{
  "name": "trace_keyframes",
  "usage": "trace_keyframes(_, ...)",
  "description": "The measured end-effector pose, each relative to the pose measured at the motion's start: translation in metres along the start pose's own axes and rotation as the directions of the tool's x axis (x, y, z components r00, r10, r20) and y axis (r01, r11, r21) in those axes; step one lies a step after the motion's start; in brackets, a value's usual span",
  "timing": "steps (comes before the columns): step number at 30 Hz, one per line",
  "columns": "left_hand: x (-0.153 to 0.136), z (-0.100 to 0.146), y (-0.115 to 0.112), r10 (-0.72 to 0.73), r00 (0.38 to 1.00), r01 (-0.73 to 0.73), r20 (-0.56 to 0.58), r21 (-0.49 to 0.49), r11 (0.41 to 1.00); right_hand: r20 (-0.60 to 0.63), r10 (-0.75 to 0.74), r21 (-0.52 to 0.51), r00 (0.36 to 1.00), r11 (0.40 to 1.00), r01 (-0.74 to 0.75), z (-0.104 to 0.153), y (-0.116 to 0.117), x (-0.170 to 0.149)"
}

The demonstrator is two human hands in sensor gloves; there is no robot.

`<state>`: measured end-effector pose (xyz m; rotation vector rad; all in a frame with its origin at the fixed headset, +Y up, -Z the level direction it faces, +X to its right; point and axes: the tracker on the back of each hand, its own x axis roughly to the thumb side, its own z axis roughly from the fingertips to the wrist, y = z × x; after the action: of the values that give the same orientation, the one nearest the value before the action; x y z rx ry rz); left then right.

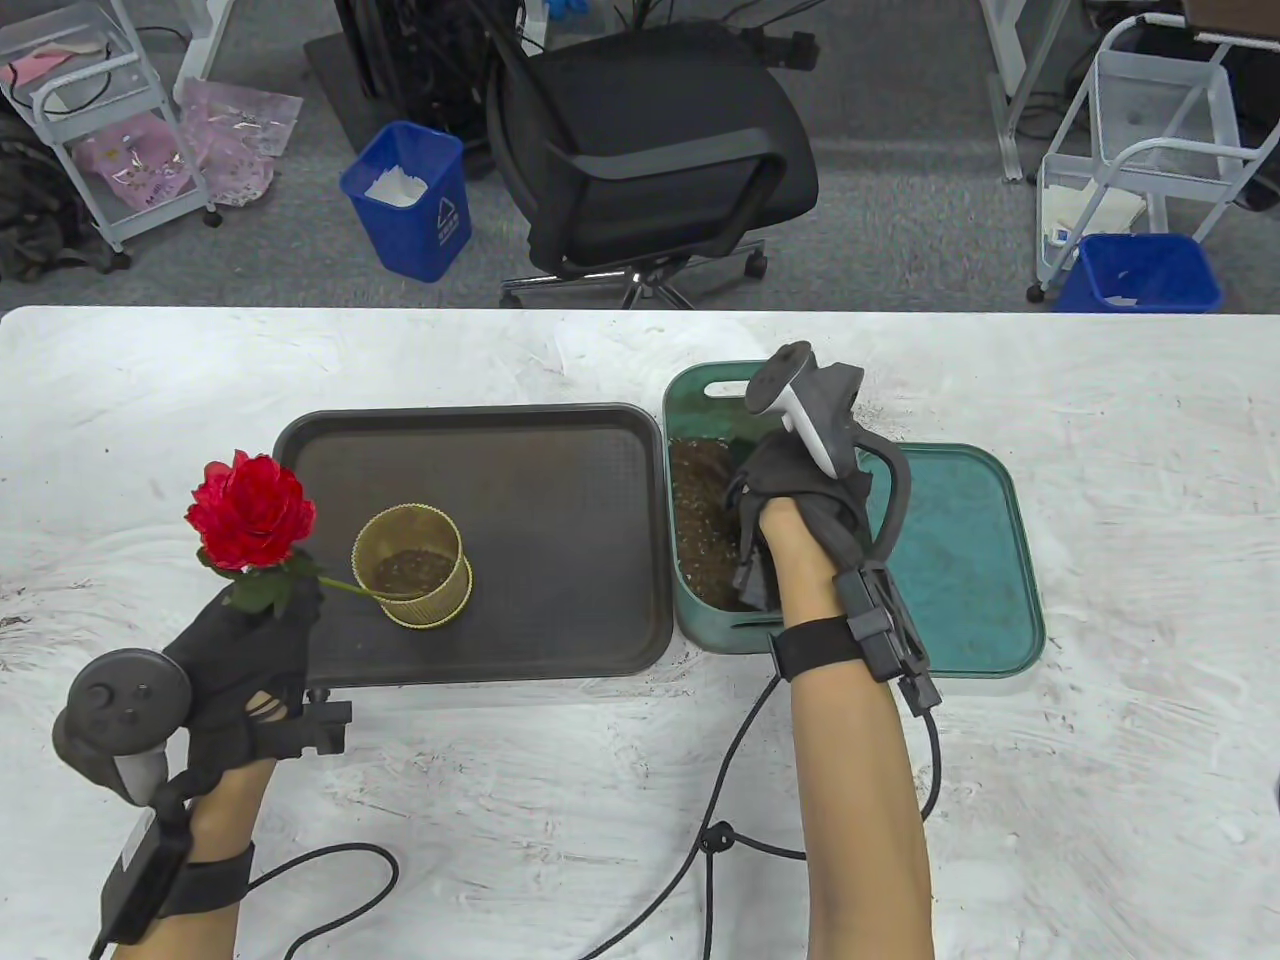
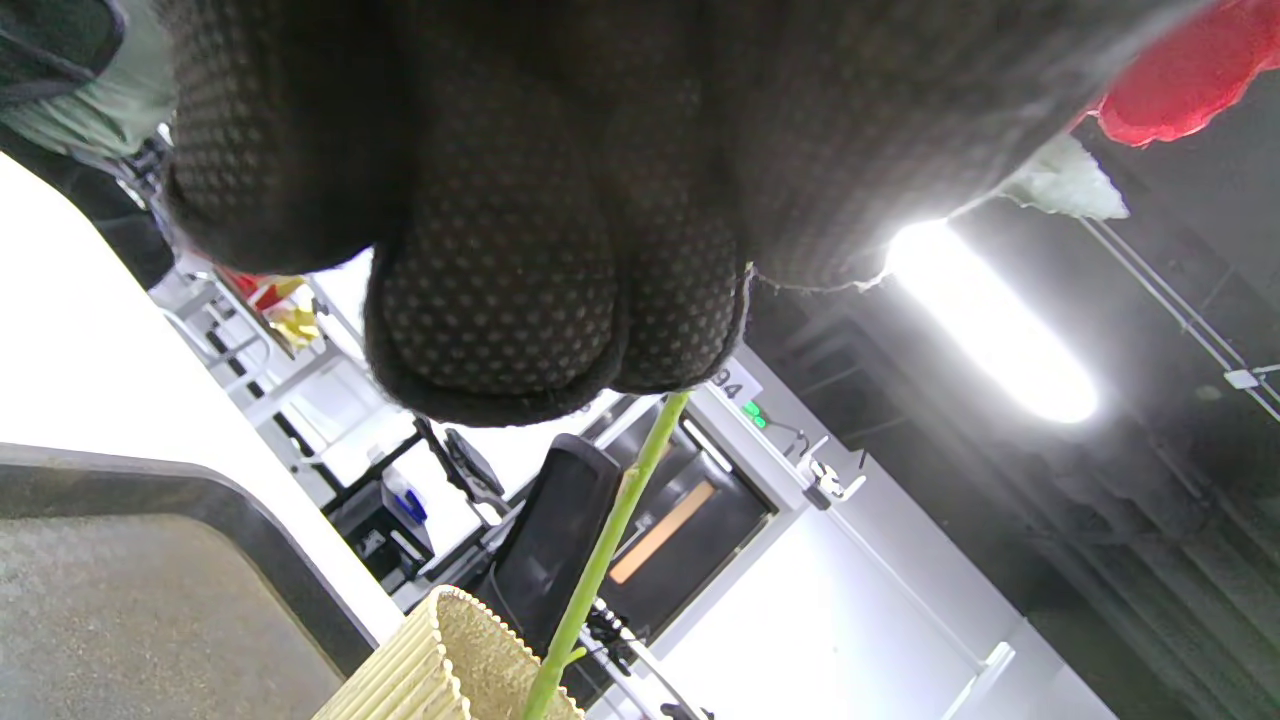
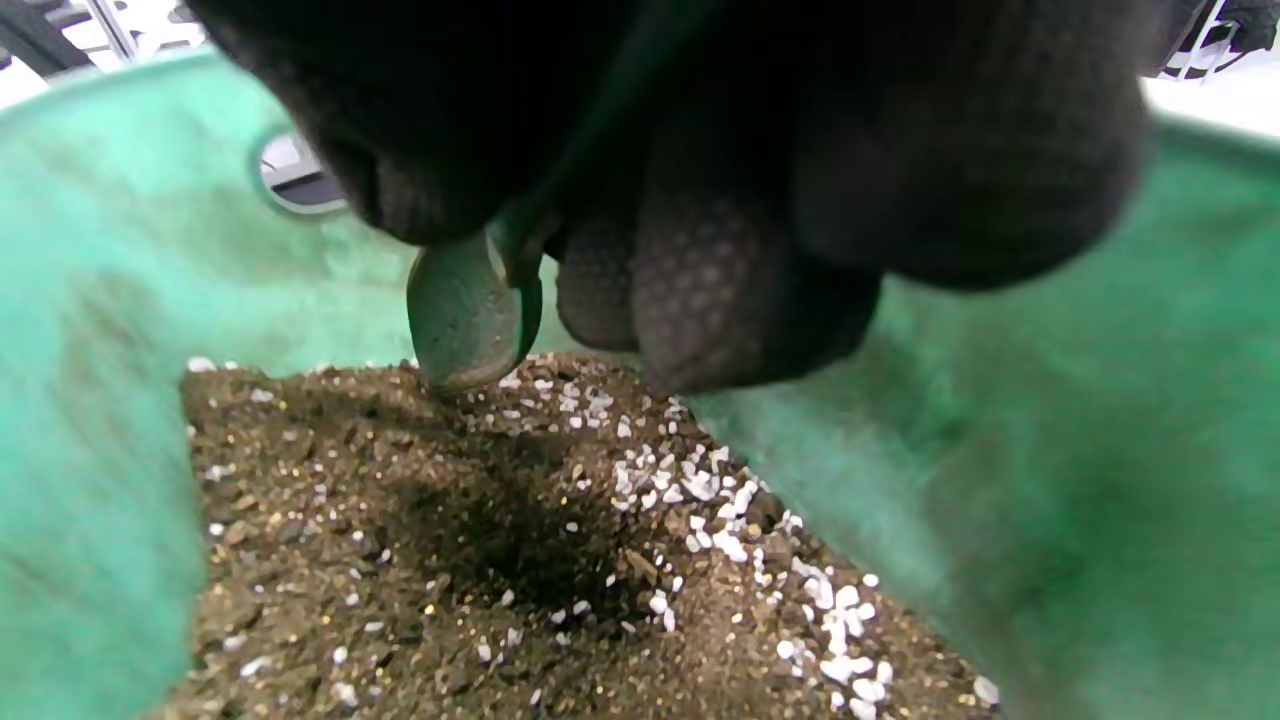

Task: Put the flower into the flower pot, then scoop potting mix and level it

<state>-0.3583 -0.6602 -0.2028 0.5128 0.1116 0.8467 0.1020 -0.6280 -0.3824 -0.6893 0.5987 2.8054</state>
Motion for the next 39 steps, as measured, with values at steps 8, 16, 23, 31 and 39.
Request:
trace_keyframes(8, 0.0, 0.0, 0.001, 0.007, 1.0, -0.007, -0.012, 0.001, 1.0, 0.013, -0.101, 0.115, 0.995, 0.988, 0.099, -0.016, 0.016, 0.008)
trace_keyframes(16, 0.0, -0.001, 0.001, 0.002, 1.0, -0.002, -0.008, 0.003, 1.0, -0.014, -0.306, 0.329, 0.952, 0.897, 0.294, -0.026, 0.028, -0.001)
trace_keyframes(23, -0.001, -0.002, 0.001, 0.007, 1.0, -0.007, -0.01, 0.0, 1.0, -0.085, -0.523, 0.431, 0.848, 0.748, 0.504, -0.025, 0.027, -0.019)
trace_keyframes(31, -0.001, -0.001, 0.0, 0.007, 1.0, -0.007, -0.004, -0.002, 1.0, -0.133, -0.651, 0.415, 0.747, 0.649, 0.638, -0.009, 0.016, -0.04)
trace_keyframes(39, -0.002, -0.001, 0.0, 0.013, 1.0, -0.013, -0.008, -0.003, 1.0, -0.13, -0.725, 0.368, 0.676, 0.598, 0.712, 0.013, -0.002, -0.063)
